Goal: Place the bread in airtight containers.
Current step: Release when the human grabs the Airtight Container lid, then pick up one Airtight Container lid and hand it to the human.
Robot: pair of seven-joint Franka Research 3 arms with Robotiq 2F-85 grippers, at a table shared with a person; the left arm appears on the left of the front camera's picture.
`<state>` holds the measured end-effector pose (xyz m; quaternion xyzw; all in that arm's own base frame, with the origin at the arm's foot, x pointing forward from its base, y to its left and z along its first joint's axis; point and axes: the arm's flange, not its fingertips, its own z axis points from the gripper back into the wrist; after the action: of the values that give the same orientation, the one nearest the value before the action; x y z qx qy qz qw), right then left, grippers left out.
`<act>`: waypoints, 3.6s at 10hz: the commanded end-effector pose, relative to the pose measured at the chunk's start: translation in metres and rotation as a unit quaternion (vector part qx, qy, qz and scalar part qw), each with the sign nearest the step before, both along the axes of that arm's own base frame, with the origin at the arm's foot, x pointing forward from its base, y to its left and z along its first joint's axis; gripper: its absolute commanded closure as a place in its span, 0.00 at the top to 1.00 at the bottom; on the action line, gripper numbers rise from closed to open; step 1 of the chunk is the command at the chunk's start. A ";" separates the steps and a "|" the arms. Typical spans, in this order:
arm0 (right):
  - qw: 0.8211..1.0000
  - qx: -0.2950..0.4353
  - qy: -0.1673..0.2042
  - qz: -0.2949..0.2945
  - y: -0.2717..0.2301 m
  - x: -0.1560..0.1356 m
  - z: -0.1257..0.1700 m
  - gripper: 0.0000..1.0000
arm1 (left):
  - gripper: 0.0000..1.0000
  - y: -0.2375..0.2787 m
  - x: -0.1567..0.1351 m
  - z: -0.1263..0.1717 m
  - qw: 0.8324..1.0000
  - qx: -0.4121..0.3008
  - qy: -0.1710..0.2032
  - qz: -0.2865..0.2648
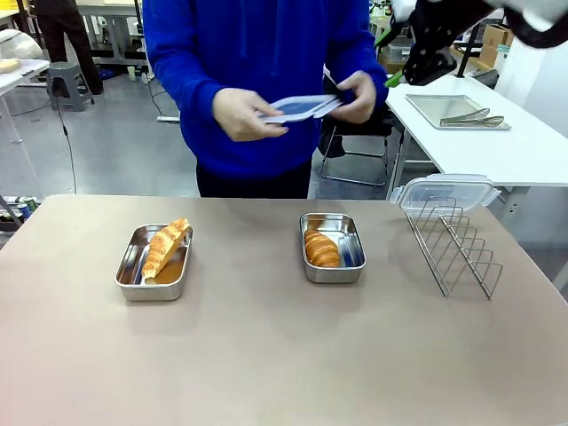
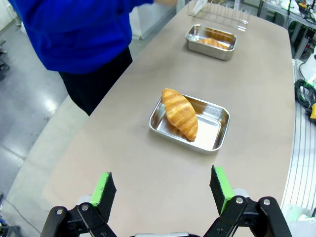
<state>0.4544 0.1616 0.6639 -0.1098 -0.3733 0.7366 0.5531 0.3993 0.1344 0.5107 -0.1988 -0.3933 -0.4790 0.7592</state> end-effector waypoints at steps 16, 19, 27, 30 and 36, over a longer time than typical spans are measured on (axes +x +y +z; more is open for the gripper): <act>0.898 0.370 0.216 -0.097 -0.261 -0.050 -0.129 1.00 | 1.00 0.000 0.000 0.001 1.000 -0.003 -0.004 -0.004; 0.898 0.370 0.216 -0.097 -0.261 -0.050 -0.129 1.00 | 1.00 0.000 0.000 0.001 1.000 -0.003 -0.004 -0.004; 0.945 0.143 0.208 -0.206 -0.196 0.041 -0.110 1.00 | 1.00 0.000 0.000 0.001 1.000 -0.003 -0.004 -0.004; 0.945 0.015 0.226 -0.238 -0.172 0.087 -0.141 1.00 | 1.00 0.000 0.000 0.001 1.000 -0.003 -0.004 -0.004; 0.941 -0.105 0.233 -0.220 -0.165 0.139 -0.201 1.00 | 1.00 0.000 0.000 0.001 1.000 -0.003 -0.004 -0.004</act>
<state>0.5833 -0.0058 0.4596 -0.0649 -0.1364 0.6275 0.7638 0.4001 0.1350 0.5115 -0.1989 -0.3927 -0.4793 0.7592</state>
